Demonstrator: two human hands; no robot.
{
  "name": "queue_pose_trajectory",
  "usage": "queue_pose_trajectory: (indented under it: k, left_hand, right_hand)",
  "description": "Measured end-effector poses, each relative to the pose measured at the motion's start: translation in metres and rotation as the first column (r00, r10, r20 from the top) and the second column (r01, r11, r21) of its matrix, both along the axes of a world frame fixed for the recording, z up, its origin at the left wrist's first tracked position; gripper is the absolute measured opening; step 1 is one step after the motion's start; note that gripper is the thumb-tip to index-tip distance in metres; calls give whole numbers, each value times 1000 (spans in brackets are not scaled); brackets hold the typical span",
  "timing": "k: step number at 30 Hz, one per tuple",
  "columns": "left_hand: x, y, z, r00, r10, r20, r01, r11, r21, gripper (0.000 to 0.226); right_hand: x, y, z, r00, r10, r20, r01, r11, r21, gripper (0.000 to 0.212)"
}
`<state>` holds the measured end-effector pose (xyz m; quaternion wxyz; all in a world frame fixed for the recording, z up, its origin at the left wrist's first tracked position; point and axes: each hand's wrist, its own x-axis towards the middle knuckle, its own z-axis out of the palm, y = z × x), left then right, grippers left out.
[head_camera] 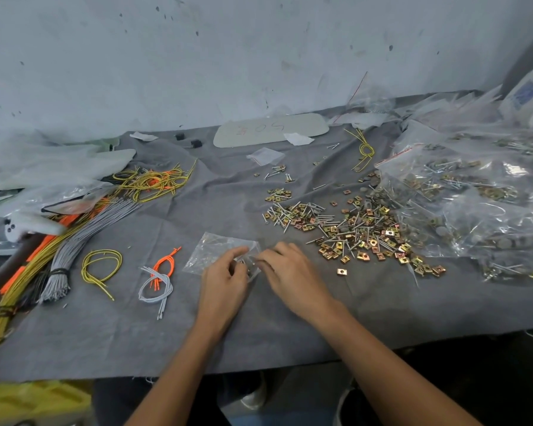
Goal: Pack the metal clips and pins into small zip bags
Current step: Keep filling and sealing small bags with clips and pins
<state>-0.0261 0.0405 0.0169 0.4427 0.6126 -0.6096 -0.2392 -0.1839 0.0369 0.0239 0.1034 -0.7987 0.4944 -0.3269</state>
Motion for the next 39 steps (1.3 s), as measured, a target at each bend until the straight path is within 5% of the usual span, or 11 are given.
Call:
queue_pose_trajectory:
  k: [5,9,20,28,33,39]
  left_hand:
    - [0,1,1,1000,2,11,-1,1000,-7,45]
    - [-1,2,1,1000,-4,10,4,1000,-17,42]
    - [0,2,1,1000,4,-19,-3,1000,3,46]
    - [0,3,0,1000,10,-15,-10,1000,11,45]
    - [-1,4,3,996,-5,-84,10,998,56,54]
    - [-2,6,6,998,6,-69,-3,999,40,48]
  right_hand:
    - [1,0,0,999,28,32,-29,999,16,31]
    - [1,0,-1,984,-38,172,43,999,-25,20]
    - [1,4,4,968,-82,238,105,991,-84,12]
    - [-1,1,-2,996,1,88,1,1000,-31,3]
    - [0,-7,-6,979,140,-150,-138,990,21,24]
    - [1,-7,-5,990,96,-108,-96,995,2,30]
